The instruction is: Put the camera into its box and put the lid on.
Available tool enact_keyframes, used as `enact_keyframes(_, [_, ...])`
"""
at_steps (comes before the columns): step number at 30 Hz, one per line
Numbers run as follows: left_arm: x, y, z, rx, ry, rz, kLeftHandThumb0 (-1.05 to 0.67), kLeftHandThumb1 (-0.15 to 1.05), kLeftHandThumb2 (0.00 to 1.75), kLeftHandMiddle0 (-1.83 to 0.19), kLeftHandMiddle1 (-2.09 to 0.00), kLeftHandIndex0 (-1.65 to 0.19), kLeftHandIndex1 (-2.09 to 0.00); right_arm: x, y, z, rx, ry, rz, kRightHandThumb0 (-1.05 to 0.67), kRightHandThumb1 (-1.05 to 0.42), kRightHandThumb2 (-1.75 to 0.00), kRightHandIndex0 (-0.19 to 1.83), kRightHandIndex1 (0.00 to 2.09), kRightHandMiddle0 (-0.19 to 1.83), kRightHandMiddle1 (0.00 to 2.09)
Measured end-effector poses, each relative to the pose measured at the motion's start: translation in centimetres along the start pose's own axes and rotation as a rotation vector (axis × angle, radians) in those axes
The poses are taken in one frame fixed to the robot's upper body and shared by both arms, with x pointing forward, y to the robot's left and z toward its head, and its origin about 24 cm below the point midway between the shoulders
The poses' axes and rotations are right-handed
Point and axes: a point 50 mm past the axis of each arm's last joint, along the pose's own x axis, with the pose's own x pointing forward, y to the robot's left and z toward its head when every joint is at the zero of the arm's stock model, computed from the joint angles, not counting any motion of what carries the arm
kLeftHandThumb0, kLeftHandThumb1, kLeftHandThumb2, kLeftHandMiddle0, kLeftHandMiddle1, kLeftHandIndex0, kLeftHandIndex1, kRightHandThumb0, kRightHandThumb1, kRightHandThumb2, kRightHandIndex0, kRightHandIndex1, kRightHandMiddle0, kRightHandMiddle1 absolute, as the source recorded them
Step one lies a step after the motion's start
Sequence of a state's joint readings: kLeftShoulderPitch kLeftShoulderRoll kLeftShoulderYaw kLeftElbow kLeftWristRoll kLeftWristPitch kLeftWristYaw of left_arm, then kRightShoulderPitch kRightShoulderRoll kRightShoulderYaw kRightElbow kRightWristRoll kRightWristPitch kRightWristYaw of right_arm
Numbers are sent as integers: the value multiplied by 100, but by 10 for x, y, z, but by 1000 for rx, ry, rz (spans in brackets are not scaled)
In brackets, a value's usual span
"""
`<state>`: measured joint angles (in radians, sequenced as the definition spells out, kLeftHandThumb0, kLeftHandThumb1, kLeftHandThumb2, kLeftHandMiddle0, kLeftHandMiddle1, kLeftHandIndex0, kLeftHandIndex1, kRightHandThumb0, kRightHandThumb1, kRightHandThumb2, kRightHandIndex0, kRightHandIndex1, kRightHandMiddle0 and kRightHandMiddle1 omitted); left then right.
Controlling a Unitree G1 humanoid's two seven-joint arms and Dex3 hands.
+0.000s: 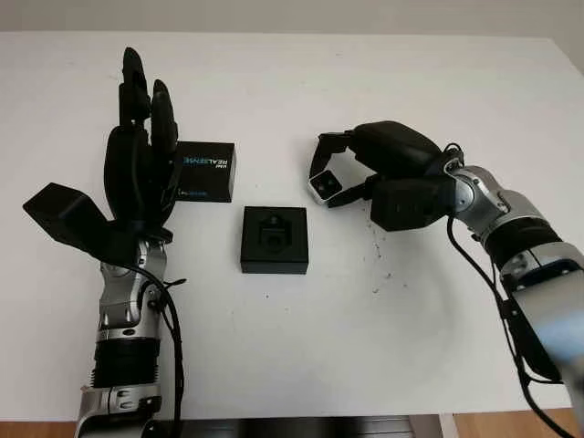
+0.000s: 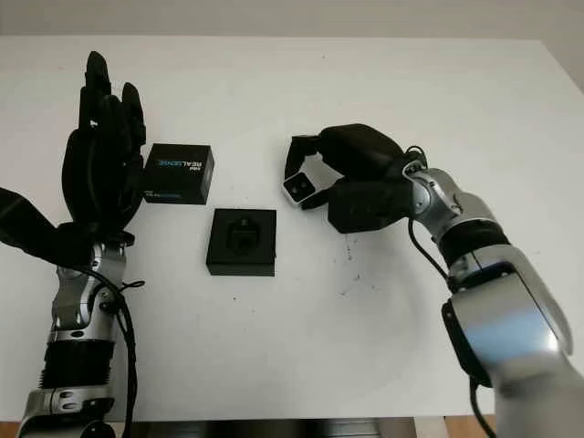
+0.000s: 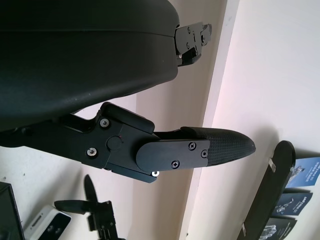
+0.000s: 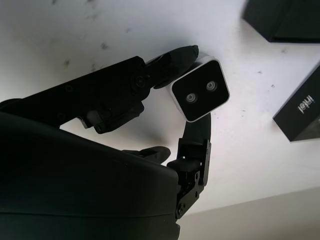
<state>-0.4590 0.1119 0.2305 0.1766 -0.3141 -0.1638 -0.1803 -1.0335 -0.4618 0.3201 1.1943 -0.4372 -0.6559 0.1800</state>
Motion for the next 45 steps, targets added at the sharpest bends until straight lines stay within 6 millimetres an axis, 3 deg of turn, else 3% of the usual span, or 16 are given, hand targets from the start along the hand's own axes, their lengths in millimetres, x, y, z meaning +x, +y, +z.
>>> enact_keyframes(11, [-2,-2,-2,0,8,-14,-71,105,49,19,0,19,0,-1,13,-10,387,69,-94,-45,-98,-6,33,4,27,161])
enact_keyframes(22, [-4,-3,-3,-10,11,-11,-71,105,49,19,0,19,0,-4,22,-12,484,63,-126,-47,-99,-6,33,4,26,166])
enact_keyframes(28, [-4,-2,-3,-10,11,-10,-71,105,49,19,0,19,0,-8,31,-14,703,55,-195,-40,-99,-5,32,4,24,161])
enact_keyframes(38, [-5,-1,-4,-9,16,-6,-72,105,47,19,0,19,0,-19,43,21,1062,-83,-272,-42,-103,-6,24,1,19,162])
enact_keyframes(45, [-5,1,-2,-1,23,-7,-72,105,47,19,0,19,0,-32,54,38,1128,-132,-226,-42,-103,-5,24,2,15,167])
